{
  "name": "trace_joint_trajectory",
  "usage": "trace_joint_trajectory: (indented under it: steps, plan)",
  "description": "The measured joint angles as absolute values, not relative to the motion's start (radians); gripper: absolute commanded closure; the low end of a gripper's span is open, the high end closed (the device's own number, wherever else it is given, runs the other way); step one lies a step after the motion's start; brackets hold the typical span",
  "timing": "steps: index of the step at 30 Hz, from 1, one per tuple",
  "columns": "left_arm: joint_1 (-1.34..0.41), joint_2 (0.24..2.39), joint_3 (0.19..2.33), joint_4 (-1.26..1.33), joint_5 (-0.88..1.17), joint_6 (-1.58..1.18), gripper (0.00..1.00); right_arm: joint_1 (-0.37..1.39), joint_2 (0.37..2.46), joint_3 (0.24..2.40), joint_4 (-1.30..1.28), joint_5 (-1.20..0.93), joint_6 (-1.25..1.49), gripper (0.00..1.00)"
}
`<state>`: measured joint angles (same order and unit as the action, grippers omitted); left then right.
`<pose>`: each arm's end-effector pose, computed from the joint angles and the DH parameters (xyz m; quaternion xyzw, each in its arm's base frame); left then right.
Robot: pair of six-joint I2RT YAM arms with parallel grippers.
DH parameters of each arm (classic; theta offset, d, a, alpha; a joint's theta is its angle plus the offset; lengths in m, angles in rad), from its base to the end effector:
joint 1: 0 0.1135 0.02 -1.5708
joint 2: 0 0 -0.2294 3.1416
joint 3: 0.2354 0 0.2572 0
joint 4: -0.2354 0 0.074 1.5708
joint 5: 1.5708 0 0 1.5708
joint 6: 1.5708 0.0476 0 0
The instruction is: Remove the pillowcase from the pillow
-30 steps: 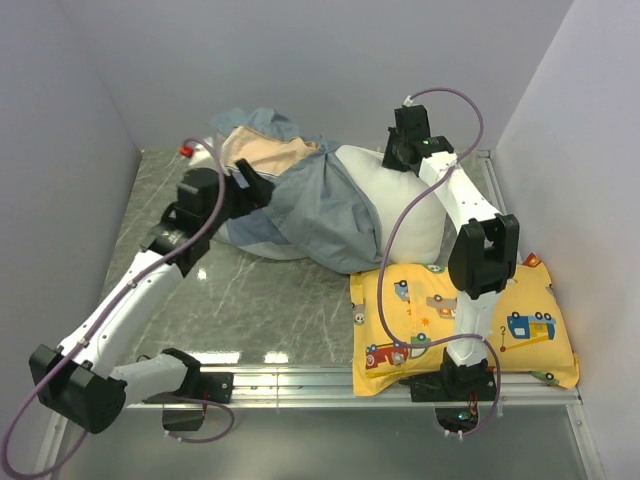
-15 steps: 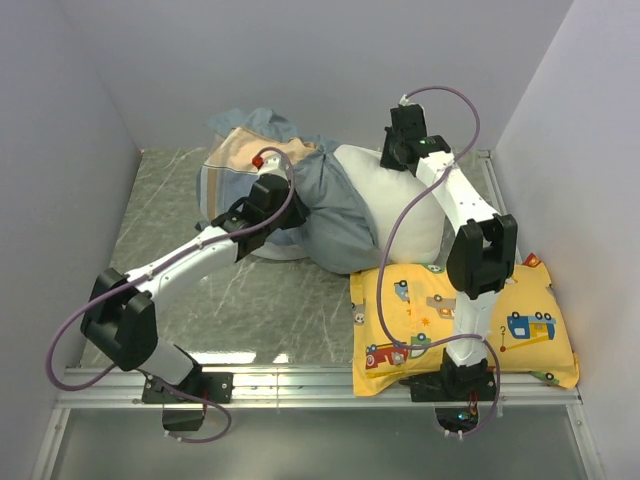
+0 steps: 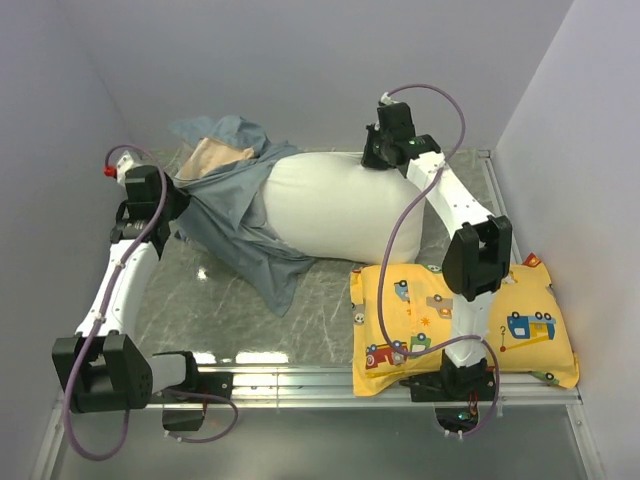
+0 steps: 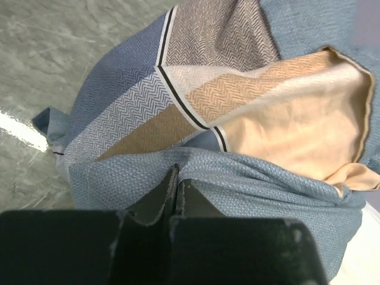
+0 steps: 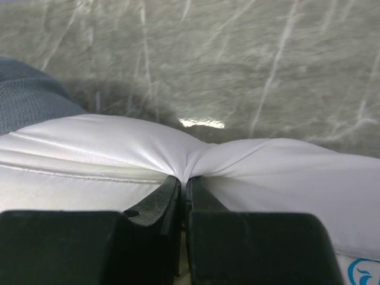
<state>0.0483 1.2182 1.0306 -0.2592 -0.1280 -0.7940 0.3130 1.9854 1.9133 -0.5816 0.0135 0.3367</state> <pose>0.3063 0.0209 0.2887 -0.3763 0.7567 -0.1433 0.5150 0.4404 0.1419 0.2913 0.0136 0.8966 0.1355 0.4214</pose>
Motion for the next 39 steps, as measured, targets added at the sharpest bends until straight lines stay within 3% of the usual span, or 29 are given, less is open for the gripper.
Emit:
trace_joint_trajectory:
  steps: [1,4,5,8,12,21,26,27,30,31,34,39]
  plan:
    - [0.068,1.216,1.023,-0.257,-0.107,-0.799,1.00,0.319,1.985,1.916,-0.583,0.005,0.339,0.98]
    - [0.062,1.221,0.985,-0.231,-0.087,-0.815,1.00,0.320,1.985,1.922,-0.587,0.004,0.339,0.64]
    - [0.047,1.223,0.968,-0.220,-0.088,-0.819,1.00,0.317,1.985,1.925,-0.585,0.018,0.335,0.47]
    - [-0.016,1.236,0.921,-0.196,-0.107,-0.841,1.00,0.305,1.979,1.932,-0.566,0.071,0.309,0.25]
    - [-0.088,1.256,0.891,-0.176,-0.128,-0.864,1.00,0.331,1.950,1.932,-0.567,0.153,0.262,0.14]
    - [-0.100,1.268,0.890,-0.152,-0.141,-0.878,0.99,0.654,1.810,1.874,-0.543,0.217,0.171,0.05]
    - [-0.100,1.285,0.897,-0.146,-0.141,-0.878,1.00,0.765,1.870,1.840,-0.529,0.215,0.161,0.04]
    - [-0.100,1.288,0.901,-0.147,-0.140,-0.877,0.99,0.766,1.899,1.840,-0.527,0.215,0.161,0.05]
    - [-0.100,1.299,0.924,-0.152,-0.141,-0.877,0.99,0.747,1.986,1.840,-0.519,0.223,0.160,0.25]
    - [-0.100,1.306,0.941,-0.159,-0.141,-0.875,1.00,0.736,2.010,1.840,-0.513,0.224,0.162,0.58]
    - [-0.092,1.333,0.996,-0.167,-0.129,-0.874,1.00,0.683,2.029,1.829,-0.476,0.197,0.187,1.00]
    - [0.023,1.353,1.021,-0.140,0.009,-0.887,1.00,0.581,1.951,1.739,-0.419,0.091,0.246,1.00]
